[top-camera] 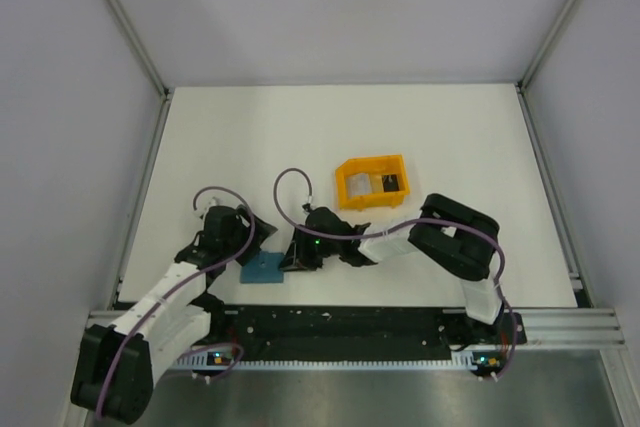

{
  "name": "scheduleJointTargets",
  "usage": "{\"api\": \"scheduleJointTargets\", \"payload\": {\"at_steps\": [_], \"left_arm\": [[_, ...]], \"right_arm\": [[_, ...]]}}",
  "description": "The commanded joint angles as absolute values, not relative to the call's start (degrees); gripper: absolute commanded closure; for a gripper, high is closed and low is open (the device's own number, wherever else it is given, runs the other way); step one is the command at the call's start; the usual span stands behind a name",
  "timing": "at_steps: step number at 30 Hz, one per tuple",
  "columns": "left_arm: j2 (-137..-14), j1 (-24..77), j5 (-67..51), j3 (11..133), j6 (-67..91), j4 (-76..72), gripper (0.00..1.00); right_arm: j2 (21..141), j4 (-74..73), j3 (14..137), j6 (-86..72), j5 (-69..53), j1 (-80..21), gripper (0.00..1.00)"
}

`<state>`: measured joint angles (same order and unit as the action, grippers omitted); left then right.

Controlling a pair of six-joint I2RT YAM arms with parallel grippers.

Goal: Put the credit cards into the card holder
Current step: Adjust the card holder at the center of the board.

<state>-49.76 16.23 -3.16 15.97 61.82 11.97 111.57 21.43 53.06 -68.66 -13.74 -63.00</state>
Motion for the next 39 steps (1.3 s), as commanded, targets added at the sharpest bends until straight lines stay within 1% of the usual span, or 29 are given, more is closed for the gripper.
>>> {"api": "scheduleJointTargets", "payload": {"at_steps": [1, 2, 4, 5, 6, 9, 14, 18, 22, 23, 25, 26, 27, 28, 30, 31, 32, 35, 39], "left_arm": [[-50.7, 16.3, -2.1, 13.6, 60.5, 14.9, 0.23], [-50.7, 16.3, -2.4, 13.5, 60.5, 14.6, 0.23], [-50.6, 16.3, -2.5, 13.4, 60.4, 14.2, 0.23], [-50.7, 16.3, -2.6, 13.4, 60.2, 14.1, 0.23], [-50.7, 16.3, -2.6, 13.5, 60.0, 14.0, 0.23], [-50.7, 16.3, -3.2, 14.1, 59.1, 13.8, 0.23], [-50.8, 16.3, -2.9, 16.7, 55.8, 14.2, 0.21], [-53.1, 16.5, -4.8, 17.8, 53.6, 12.3, 0.22], [-54.5, 16.9, -5.6, 18.5, 53.3, 10.7, 0.23], [-54.9, 17.0, -5.9, 18.7, 53.3, 10.7, 0.23], [-55.6, 17.3, -6.6, 19.3, 52.7, 11.1, 0.23], [-55.7, 17.7, -6.6, 19.5, 52.5, 11.3, 0.24], [-55.7, 17.8, -6.6, 19.6, 52.1, 11.8, 0.24], [-55.9, 17.9, -6.6, 19.9, 51.8, 12.3, 0.24], [-56.0, 18.3, -6.5, 20.7, 51.1, 14.6, 0.24], [-55.9, 18.5, -6.5, 20.9, 50.9, 15.3, 0.23], [-55.9, 18.8, -6.5, 21.0, 50.8, 16.0, 0.23], [-55.5, 19.9, -6.4, 20.7, 51.3, 17.8, 0.23], [-55.5, 21.0, -7.0, 19.9, 51.9, 17.8, 0.23]], "right_arm": [[112.8, 20.7, 55.1, -65.9, -12.7, -63.5, 0.78], [112.7, 20.4, 55.4, -65.3, -12.1, -63.5, 0.84], [112.7, 19.4, 56.4, -63.6, -12.0, -63.1, 0.91], [112.5, 19.3, 56.8, -62.7, -12.0, -62.9, 0.99], [112.2, 19.6, 57.0, -61.6, -12.0, -62.7, 1.00], [109.7, 17.0, 56.6, -58.2, -8.8, -61.4, 1.00], [104.0, 11.0, 55.5, -49.3, -3.0, -56.4, 1.00], [104.2, 4.5, 59.3, -41.2, -4.4, -50.3, 1.00], [105.7, 0.2, 63.3, -37.5, -11.8, -45.5, 1.00], [104.9, 0.2, 62.8, -36.2, -12.9, -45.2, 0.97], [100.3, -2.1, 60.6, -36.8, -14.3, -45.7, 0.81], [98.9, -0.5, 57.9, -38.1, -16.8, -46.1, 0.77], [96.3, 1.4, 55.6, -39.7, -19.0, -46.9, 0.64], [94.7, 1.6, 54.1, -41.8, -20.1, -48.3, 0.57], [93.7, 2.5, 50.8, -47.4, -21.1, -51.2, 0.48], [93.8, 4.2, 49.3, -50.5, -21.7, -52.6, 0.45], [94.3, 6.4, 48.1, -52.7, -22.2, -53.9, 0.44], [96.5, 10.6, 46.0, -59.4, -20.8, -57.0, 0.43], [102.4, 18.8, 45.7, -65.6, -22.7, -57.7, 0.42]]}}
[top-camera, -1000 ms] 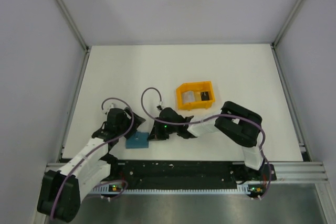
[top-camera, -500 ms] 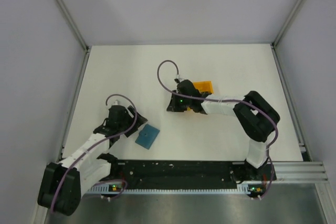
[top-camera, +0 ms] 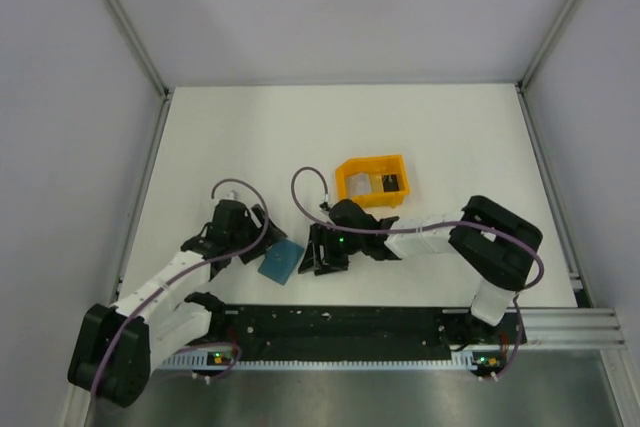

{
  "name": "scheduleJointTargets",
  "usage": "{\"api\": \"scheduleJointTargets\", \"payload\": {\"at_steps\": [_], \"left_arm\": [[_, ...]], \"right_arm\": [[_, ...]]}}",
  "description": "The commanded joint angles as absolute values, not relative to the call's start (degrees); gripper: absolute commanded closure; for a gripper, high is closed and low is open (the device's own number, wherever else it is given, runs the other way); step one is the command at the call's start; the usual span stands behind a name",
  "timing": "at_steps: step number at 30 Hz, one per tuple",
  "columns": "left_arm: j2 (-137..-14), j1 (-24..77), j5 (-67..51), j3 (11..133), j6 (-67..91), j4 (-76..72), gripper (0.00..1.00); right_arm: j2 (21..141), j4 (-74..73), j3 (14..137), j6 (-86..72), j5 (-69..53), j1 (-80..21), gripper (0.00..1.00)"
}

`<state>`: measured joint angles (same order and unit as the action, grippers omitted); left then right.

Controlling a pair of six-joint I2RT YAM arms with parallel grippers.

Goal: Put the credit cards into the card holder
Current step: Adjust the card holder at the center of the board.

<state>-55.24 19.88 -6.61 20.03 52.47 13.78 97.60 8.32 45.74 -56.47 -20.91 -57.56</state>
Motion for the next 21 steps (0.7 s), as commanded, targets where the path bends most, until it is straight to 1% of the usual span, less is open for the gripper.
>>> {"api": "scheduleJointTargets", "payload": {"at_steps": [1, 2, 5, 8, 9, 11, 13, 15, 18, 21], "left_arm": [[-55.7, 21.3, -7.1, 20.0, 51.9, 17.5, 0.23], [-56.1, 21.5, -7.6, 20.3, 52.1, 17.1, 0.23], [-58.1, 23.1, -8.8, 22.1, 52.6, 16.8, 0.25], [-60.7, 24.6, -8.8, 24.7, 52.9, 16.9, 0.27], [-61.5, 24.7, -9.6, 25.7, 53.3, 16.8, 0.28], [-63.4, 25.0, -10.5, 28.0, 54.3, 17.1, 0.31], [-65.1, 25.2, -11.2, 31.4, 55.8, 20.3, 0.32], [-66.2, 25.4, -12.4, 33.9, 57.0, 22.4, 0.32], [-66.6, 25.6, -13.3, 36.1, 58.2, 24.0, 0.32], [-66.0, 25.7, -13.3, 36.1, 56.7, 22.5, 0.32]], "right_arm": [[104.1, 20.8, 46.0, -67.0, -23.1, -57.7, 0.42], [105.7, 23.0, 46.6, -67.4, -23.5, -57.6, 0.42], [108.7, 20.6, 50.6, -67.2, -23.5, -56.0, 0.43], [107.1, 18.4, 51.5, -65.9, -19.5, -53.3, 0.46], [106.4, 15.3, 52.5, -65.2, -18.6, -52.0, 0.47], [105.6, 10.9, 55.2, -63.0, -20.2, -48.8, 0.55], [104.7, 5.2, 57.7, -61.3, -20.3, -45.7, 0.59], [104.3, 0.2, 61.3, -58.5, -21.3, -43.8, 0.58], [104.6, -13.8, 68.7, -51.5, -23.3, -43.2, 0.52], [100.6, -17.0, 66.8, -46.5, -20.0, -43.4, 0.50]]}}
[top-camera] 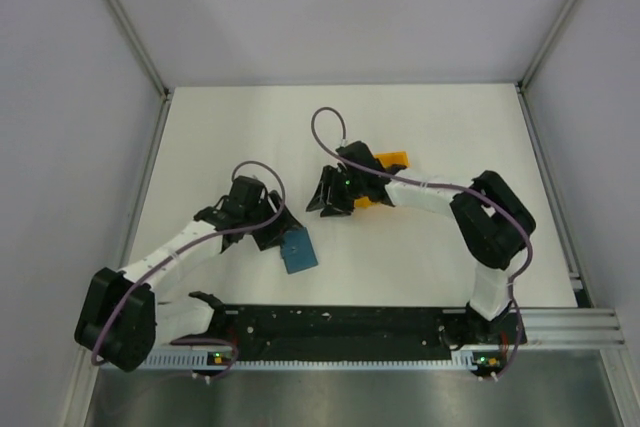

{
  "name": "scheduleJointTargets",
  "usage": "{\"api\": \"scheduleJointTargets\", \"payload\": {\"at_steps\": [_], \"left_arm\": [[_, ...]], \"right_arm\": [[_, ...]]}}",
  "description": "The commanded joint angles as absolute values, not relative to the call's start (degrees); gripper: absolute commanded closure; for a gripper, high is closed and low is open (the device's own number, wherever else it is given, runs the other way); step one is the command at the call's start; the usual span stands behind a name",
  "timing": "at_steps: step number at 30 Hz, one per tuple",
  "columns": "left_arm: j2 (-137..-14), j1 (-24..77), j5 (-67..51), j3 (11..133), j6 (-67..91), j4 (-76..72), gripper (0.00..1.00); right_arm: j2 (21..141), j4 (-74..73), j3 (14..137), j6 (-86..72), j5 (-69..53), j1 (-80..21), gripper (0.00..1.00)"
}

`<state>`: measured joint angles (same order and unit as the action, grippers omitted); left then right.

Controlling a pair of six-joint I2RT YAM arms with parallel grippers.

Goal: Put the credit cards into the card holder
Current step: Adjust the card holder at the center of the board.

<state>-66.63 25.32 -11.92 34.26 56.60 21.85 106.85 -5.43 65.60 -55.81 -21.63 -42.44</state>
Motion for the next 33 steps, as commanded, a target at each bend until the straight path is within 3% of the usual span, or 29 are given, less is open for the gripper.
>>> {"api": "scheduleJointTargets", "payload": {"at_steps": [1, 4, 8, 15, 20, 33], "left_arm": [[-65.4, 25.6, -11.4, 36.3, 55.6, 23.4, 0.32], [-62.6, 25.5, 1.7, 36.6, 48.9, 26.6, 0.28], [-64.2, 21.5, 7.6, 39.3, 42.6, 29.8, 0.20], [-75.3, 18.8, -8.5, 41.6, 36.9, 13.8, 0.18], [-83.7, 19.1, -16.8, 44.2, 36.9, 15.1, 0.22], [-75.6, 20.5, -20.0, 27.5, 42.1, 9.2, 0.25]], "right_arm": [[98.7, -16.7, 65.1, -45.9, -19.3, -43.8, 0.51], [93.4, -15.3, 59.1, -45.3, -17.4, -47.8, 0.51], [90.7, -13.8, 54.2, -47.5, -17.8, -55.4, 0.50], [97.3, -9.1, 52.1, -55.5, -20.5, -59.0, 0.46], [99.6, 4.8, 48.8, -63.4, -24.6, -58.9, 0.42], [102.7, 14.2, 51.2, -69.5, -18.1, -51.3, 0.39]]}}
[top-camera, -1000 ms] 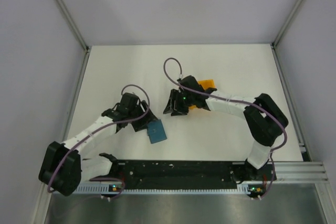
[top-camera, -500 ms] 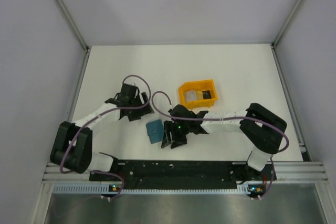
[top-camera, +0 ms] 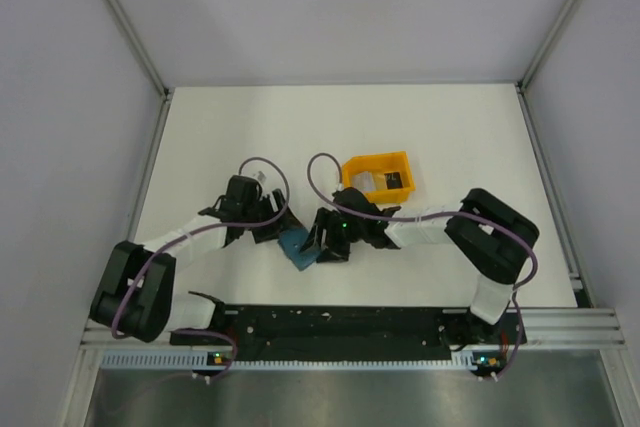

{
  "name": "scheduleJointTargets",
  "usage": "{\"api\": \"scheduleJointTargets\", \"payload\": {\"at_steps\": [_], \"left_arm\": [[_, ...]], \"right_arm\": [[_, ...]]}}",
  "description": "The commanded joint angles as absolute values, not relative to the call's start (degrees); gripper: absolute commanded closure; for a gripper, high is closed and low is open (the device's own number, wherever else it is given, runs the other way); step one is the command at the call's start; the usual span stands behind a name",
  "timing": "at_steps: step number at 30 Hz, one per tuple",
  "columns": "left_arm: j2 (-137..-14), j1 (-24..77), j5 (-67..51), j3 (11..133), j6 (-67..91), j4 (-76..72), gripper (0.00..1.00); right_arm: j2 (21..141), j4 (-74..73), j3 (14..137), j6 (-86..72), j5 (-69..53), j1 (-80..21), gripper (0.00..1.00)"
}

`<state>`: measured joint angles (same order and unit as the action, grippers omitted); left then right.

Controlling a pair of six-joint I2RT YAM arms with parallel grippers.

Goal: Put the credit cards into the card holder
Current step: Adjust the card holder at the center of the board, then open the card holder at the center of the board.

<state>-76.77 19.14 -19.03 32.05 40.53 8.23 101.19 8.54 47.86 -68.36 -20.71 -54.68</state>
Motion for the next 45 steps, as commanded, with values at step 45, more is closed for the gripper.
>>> {"api": "scheduleJointTargets", "payload": {"at_steps": [45], "left_arm": [[-67.1, 26.6, 3.8, 31.4, 47.2, 17.6, 0.41]], "right_arm": [[111.3, -12.8, 76.3, -22.7, -38.7, -43.5, 0.56]]}}
